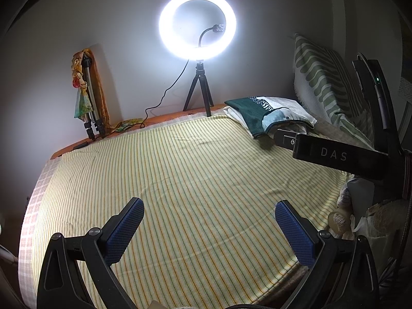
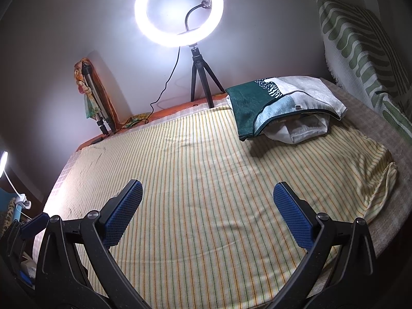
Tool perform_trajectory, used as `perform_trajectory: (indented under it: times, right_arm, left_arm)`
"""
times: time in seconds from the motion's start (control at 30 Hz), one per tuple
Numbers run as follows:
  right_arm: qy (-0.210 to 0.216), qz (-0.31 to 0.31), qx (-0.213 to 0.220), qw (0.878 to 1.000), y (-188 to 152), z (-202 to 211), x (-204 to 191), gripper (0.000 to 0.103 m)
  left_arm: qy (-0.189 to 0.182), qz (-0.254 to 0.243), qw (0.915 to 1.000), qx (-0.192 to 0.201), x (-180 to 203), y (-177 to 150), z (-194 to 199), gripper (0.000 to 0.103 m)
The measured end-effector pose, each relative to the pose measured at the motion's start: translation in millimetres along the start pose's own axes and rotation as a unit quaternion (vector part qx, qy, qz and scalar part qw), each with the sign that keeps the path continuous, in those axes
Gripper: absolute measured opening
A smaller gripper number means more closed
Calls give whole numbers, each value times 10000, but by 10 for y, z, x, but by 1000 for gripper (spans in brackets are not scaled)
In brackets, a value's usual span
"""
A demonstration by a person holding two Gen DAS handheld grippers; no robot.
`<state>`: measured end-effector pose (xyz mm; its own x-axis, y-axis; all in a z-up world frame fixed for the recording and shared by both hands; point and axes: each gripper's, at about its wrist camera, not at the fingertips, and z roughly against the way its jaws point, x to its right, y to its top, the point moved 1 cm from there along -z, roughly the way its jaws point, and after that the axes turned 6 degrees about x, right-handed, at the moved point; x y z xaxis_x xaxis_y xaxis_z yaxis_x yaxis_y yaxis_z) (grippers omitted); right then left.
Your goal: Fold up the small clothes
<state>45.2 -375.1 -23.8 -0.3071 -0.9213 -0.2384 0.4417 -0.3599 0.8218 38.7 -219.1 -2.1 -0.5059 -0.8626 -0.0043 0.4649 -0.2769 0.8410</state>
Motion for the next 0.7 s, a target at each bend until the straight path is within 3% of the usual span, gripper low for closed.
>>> perform_trajectory:
  times: [0.7]
  right_arm:
    - [15, -9, -33, 10000, 7, 6, 14, 103]
  left_arm:
    - [59, -169, 9998, 117, 78, 16, -11, 103]
